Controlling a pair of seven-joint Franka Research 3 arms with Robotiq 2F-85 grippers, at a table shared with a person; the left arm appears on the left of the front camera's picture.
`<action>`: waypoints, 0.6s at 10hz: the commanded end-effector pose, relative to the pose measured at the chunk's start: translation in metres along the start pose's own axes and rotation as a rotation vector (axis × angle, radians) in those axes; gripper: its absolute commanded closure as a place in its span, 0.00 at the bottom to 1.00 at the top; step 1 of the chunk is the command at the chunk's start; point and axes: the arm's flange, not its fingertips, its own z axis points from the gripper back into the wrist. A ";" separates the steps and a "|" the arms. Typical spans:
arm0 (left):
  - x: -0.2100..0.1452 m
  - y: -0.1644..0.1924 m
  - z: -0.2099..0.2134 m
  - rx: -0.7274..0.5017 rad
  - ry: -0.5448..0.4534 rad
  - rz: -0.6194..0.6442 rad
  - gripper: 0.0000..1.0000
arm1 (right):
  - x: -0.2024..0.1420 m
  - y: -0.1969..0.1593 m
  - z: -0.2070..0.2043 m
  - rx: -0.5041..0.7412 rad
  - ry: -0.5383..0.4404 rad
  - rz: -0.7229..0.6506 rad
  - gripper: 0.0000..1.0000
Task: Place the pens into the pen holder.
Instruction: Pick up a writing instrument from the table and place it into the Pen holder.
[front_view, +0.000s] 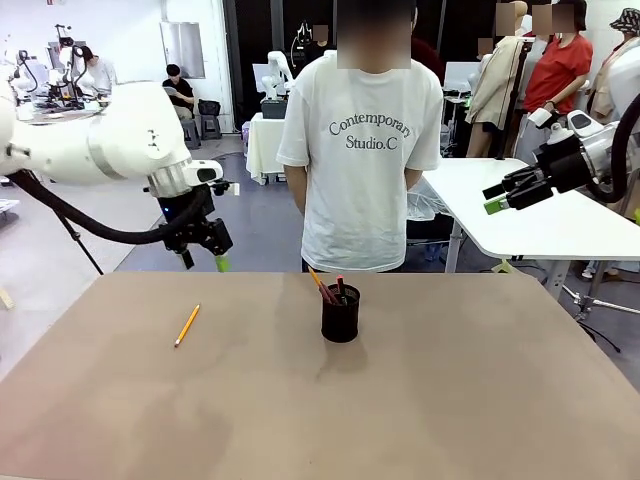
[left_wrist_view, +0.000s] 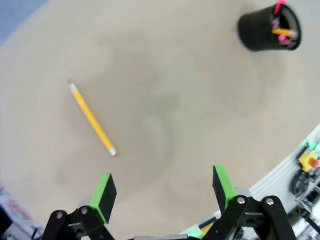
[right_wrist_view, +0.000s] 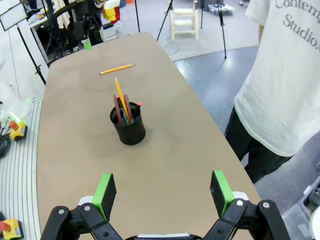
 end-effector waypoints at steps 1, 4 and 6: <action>-0.011 -0.002 0.013 0.063 -0.007 0.009 0.00 | 0.003 0.000 0.000 -0.003 0.000 0.004 0.00; -0.011 -0.002 0.013 0.063 -0.007 0.009 0.00 | 0.003 0.000 0.000 -0.003 0.000 0.004 0.00; -0.002 -0.001 0.015 0.041 -0.013 -0.007 0.00 | 0.003 0.000 0.000 -0.003 0.000 0.004 0.00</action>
